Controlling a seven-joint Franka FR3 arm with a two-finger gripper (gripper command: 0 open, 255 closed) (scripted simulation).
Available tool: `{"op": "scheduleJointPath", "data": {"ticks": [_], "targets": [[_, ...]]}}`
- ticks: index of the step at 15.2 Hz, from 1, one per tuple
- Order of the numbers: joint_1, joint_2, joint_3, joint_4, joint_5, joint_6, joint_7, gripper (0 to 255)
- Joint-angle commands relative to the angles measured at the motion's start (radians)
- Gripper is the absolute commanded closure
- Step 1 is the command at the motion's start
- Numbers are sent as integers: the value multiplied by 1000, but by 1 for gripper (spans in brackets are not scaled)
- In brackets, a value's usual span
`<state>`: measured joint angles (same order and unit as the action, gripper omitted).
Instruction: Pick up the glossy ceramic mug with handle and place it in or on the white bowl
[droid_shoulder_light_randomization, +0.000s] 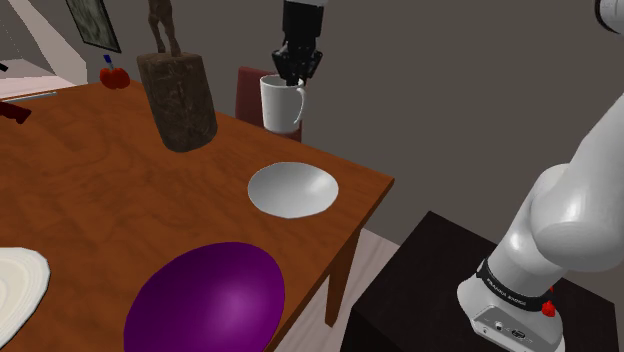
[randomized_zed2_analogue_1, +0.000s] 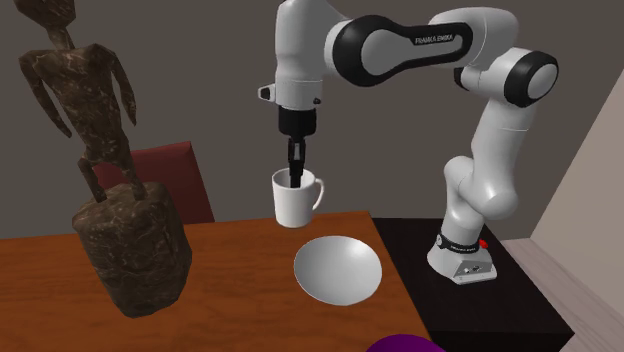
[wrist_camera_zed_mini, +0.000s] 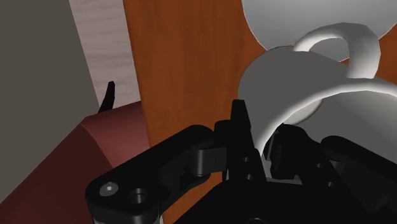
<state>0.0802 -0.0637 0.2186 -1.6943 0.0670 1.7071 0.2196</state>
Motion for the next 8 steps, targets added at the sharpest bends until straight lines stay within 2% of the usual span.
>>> {"op": "scheduleJointPath", "data": {"ticks": [1, 8], "targets": [[14, -54, 15, -50, 11, 0, 28, 255], [63, -250, 64, -219, 63, -16, 114, 255]]}}
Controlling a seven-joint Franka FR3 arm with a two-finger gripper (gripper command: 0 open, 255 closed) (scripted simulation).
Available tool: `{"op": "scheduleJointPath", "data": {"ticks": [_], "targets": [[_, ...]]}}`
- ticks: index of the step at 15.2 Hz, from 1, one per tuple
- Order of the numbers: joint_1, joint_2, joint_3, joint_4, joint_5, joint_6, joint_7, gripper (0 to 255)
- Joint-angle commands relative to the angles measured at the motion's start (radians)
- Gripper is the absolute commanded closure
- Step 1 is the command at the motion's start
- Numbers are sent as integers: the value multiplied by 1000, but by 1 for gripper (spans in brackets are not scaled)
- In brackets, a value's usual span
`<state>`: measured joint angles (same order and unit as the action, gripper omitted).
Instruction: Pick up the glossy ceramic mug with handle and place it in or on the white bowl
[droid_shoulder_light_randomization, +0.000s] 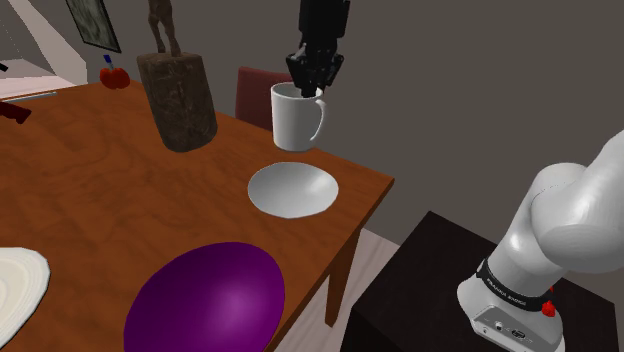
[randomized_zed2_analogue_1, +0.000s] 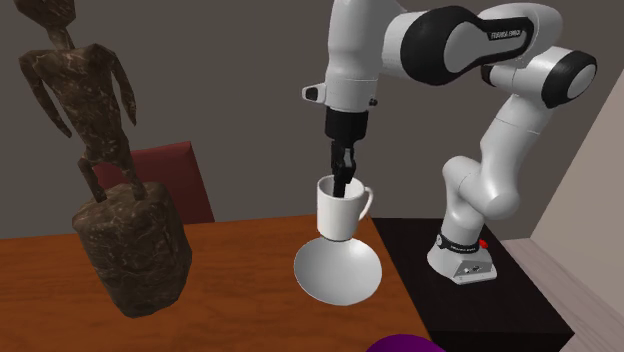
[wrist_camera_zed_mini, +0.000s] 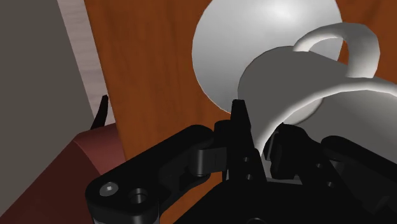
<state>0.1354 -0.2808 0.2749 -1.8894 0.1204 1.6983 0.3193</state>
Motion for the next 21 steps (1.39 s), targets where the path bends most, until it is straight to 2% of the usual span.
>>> {"op": "scheduleJointPath", "data": {"ticks": [1, 19, 21], "targets": [[10, -39, 9, -28, 11, -9, 17, 255], [18, -54, 23, -284, 27, 232, 2, 255], [18, -54, 23, -284, 27, 232, 2, 255]]}}
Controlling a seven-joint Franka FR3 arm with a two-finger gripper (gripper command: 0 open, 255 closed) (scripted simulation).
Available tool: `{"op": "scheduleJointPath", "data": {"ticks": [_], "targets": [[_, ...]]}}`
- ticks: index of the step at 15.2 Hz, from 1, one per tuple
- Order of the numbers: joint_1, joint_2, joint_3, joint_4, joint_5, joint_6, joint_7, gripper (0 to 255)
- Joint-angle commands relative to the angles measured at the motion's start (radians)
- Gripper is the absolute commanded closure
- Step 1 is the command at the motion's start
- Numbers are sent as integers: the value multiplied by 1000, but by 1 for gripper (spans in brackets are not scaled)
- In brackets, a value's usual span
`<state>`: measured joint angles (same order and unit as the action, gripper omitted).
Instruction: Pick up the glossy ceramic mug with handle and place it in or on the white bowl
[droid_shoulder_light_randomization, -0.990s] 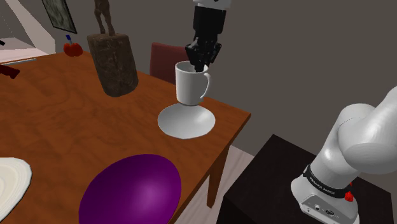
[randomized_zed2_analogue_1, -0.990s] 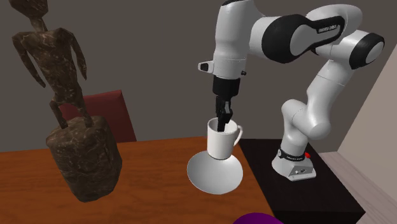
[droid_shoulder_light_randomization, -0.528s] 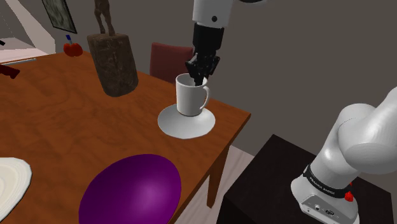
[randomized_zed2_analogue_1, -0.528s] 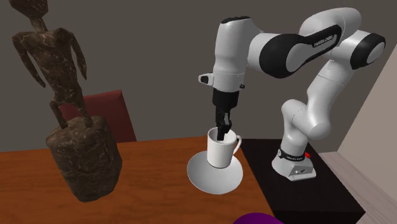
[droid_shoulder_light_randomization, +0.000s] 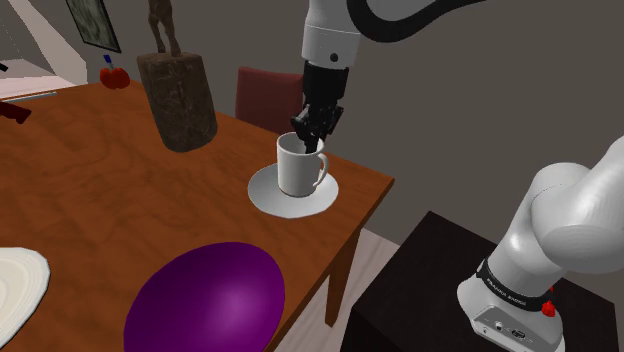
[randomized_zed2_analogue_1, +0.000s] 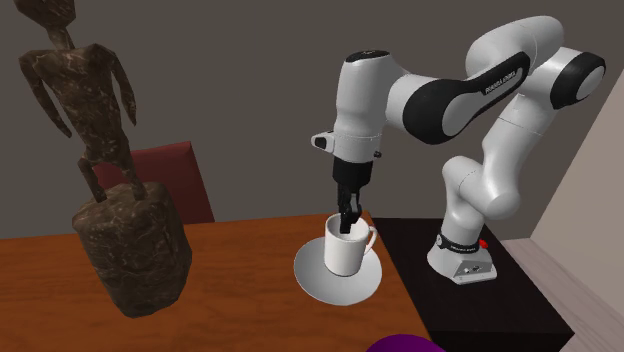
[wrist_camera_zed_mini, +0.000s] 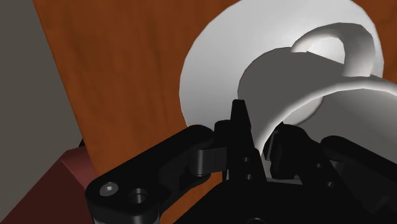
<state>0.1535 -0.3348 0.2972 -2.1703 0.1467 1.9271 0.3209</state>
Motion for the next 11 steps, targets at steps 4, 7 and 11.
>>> {"op": "scheduleJointPath", "data": {"ticks": [4, 7, 11], "targets": [[0, 0, 0, -3, 0, 3, 0, 255], [0, 0, 0, -3, 0, 3, 0, 0], [0, 0, 0, -3, 0, 3, 0, 0]]}}
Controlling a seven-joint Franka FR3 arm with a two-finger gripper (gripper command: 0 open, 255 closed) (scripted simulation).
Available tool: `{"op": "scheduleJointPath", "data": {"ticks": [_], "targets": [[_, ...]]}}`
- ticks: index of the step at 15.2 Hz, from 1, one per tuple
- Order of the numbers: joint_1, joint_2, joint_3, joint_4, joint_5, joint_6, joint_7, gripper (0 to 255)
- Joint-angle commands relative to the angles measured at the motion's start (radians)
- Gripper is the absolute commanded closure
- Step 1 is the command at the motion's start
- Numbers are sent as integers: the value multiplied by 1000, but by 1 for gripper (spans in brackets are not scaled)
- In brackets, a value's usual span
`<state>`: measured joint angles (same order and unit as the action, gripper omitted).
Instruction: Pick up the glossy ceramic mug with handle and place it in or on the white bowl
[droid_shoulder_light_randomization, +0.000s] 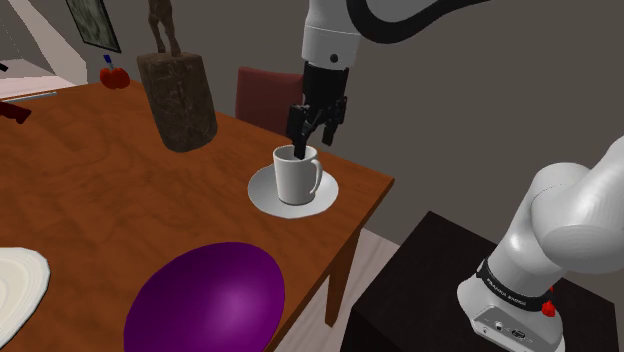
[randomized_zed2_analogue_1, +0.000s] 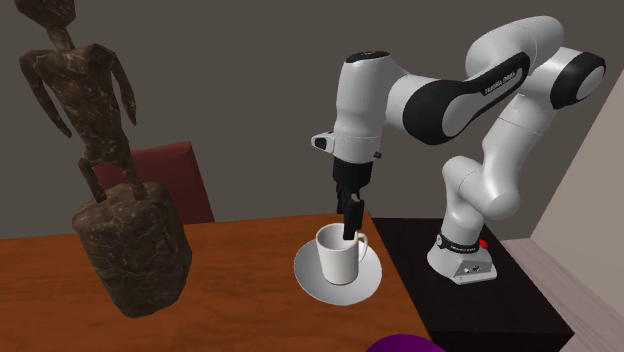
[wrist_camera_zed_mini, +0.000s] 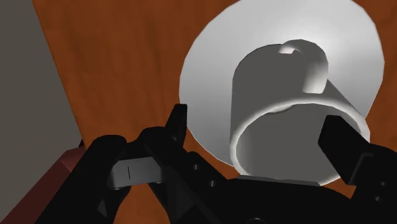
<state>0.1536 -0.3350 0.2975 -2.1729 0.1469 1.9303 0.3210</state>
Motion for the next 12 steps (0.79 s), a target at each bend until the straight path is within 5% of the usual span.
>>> {"op": "scheduleJointPath", "data": {"ticks": [1, 4, 12], "targets": [[-1, -6, -4, 28, -1, -34, 0, 0], [-4, -14, -13, 113, -5, -128, 0, 0], [-4, -14, -13, 113, -5, -128, 1, 0]]}}
